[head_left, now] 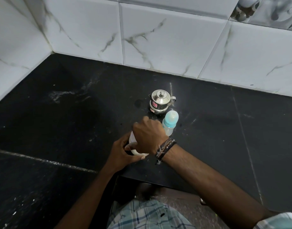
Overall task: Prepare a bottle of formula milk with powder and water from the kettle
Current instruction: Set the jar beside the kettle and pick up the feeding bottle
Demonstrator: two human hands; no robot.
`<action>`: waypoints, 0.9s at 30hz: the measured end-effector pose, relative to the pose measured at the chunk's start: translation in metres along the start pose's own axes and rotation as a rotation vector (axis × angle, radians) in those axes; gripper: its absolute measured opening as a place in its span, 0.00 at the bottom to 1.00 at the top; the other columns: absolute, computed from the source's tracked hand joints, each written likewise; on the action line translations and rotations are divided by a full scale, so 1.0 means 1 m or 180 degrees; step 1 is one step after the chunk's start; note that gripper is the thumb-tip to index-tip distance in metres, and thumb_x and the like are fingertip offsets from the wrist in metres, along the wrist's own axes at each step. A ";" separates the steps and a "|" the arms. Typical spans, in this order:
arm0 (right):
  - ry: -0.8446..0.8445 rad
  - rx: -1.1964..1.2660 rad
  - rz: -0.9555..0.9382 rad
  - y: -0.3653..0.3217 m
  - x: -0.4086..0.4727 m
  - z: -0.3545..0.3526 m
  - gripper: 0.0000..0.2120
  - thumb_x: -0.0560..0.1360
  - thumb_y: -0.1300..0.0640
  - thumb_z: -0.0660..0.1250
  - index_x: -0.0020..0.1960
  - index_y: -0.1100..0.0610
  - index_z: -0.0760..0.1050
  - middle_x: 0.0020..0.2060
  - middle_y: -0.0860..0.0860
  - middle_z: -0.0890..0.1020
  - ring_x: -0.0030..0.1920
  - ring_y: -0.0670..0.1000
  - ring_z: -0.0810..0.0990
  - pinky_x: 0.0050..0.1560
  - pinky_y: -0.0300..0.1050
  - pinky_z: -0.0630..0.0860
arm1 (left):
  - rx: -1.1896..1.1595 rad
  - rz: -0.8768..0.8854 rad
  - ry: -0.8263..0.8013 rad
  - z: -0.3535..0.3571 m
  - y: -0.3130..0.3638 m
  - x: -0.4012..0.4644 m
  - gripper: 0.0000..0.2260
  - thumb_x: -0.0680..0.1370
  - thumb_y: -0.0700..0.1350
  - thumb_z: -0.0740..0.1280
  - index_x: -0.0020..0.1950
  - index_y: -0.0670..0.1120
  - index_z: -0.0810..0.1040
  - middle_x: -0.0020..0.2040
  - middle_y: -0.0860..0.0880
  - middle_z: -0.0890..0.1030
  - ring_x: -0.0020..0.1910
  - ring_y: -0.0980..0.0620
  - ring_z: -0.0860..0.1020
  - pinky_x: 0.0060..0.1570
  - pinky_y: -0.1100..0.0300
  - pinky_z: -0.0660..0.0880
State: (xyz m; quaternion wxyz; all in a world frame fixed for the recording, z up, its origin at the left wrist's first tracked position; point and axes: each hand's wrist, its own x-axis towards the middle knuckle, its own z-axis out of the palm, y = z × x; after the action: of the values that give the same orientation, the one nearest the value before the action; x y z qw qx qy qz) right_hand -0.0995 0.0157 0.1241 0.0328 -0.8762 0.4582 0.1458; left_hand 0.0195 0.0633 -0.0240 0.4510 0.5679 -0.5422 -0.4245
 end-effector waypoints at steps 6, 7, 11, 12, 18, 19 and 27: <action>-0.0072 -0.0081 -0.0571 0.005 -0.002 -0.004 0.21 0.74 0.53 0.72 0.63 0.57 0.72 0.59 0.59 0.73 0.54 0.60 0.78 0.40 0.48 0.70 | 0.0115 -0.0024 0.0010 -0.002 -0.003 0.000 0.29 0.58 0.40 0.85 0.55 0.46 0.78 0.51 0.49 0.85 0.50 0.50 0.84 0.50 0.51 0.81; -0.0127 -0.0081 -0.0714 0.008 -0.001 -0.005 0.22 0.73 0.56 0.72 0.64 0.56 0.71 0.59 0.58 0.71 0.55 0.60 0.77 0.40 0.48 0.70 | 0.0123 -0.0042 0.0011 -0.002 -0.004 0.000 0.30 0.57 0.40 0.85 0.56 0.45 0.78 0.51 0.49 0.84 0.50 0.51 0.83 0.51 0.51 0.81; -0.0281 0.0099 -0.1010 0.017 -0.001 -0.006 0.28 0.70 0.57 0.74 0.66 0.54 0.68 0.59 0.57 0.67 0.55 0.57 0.74 0.41 0.48 0.71 | 0.0069 -0.0097 0.0011 -0.002 -0.004 -0.001 0.31 0.58 0.38 0.84 0.58 0.45 0.77 0.53 0.50 0.84 0.52 0.53 0.83 0.52 0.57 0.80; -0.0229 0.0157 -0.0973 0.018 -0.002 -0.004 0.30 0.70 0.52 0.75 0.68 0.53 0.66 0.60 0.57 0.66 0.53 0.56 0.73 0.41 0.49 0.71 | 0.0049 -0.0088 0.0018 -0.001 -0.001 -0.001 0.30 0.58 0.38 0.83 0.57 0.47 0.78 0.51 0.51 0.85 0.50 0.55 0.83 0.49 0.60 0.79; 0.0222 -0.0133 -0.0159 0.006 -0.001 0.004 0.35 0.71 0.30 0.65 0.65 0.55 0.69 0.56 0.59 0.74 0.43 0.57 0.77 0.38 0.47 0.68 | 0.0097 -0.0037 -0.0052 -0.002 0.002 -0.001 0.28 0.58 0.38 0.84 0.55 0.47 0.79 0.49 0.51 0.84 0.48 0.53 0.84 0.46 0.58 0.81; 0.0208 -0.0160 -0.0121 0.005 -0.001 0.002 0.32 0.73 0.31 0.64 0.62 0.57 0.72 0.54 0.58 0.77 0.41 0.55 0.75 0.38 0.47 0.69 | 0.0145 -0.0020 -0.0059 -0.002 0.001 0.000 0.29 0.58 0.40 0.84 0.57 0.46 0.79 0.50 0.51 0.84 0.49 0.53 0.84 0.47 0.57 0.81; 0.0405 0.0524 -0.0751 0.029 -0.002 0.003 0.26 0.69 0.42 0.72 0.63 0.51 0.71 0.51 0.55 0.76 0.43 0.54 0.76 0.39 0.47 0.74 | 0.0014 -0.0096 -0.0028 -0.002 -0.002 0.000 0.36 0.57 0.38 0.84 0.62 0.43 0.77 0.54 0.50 0.84 0.52 0.52 0.83 0.52 0.57 0.80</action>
State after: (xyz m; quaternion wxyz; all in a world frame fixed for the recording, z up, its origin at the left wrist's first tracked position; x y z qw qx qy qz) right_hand -0.1244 0.0013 0.1243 0.0923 -0.9258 0.3636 0.0471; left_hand 0.0216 0.0638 -0.0254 0.4408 0.5751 -0.5364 -0.4326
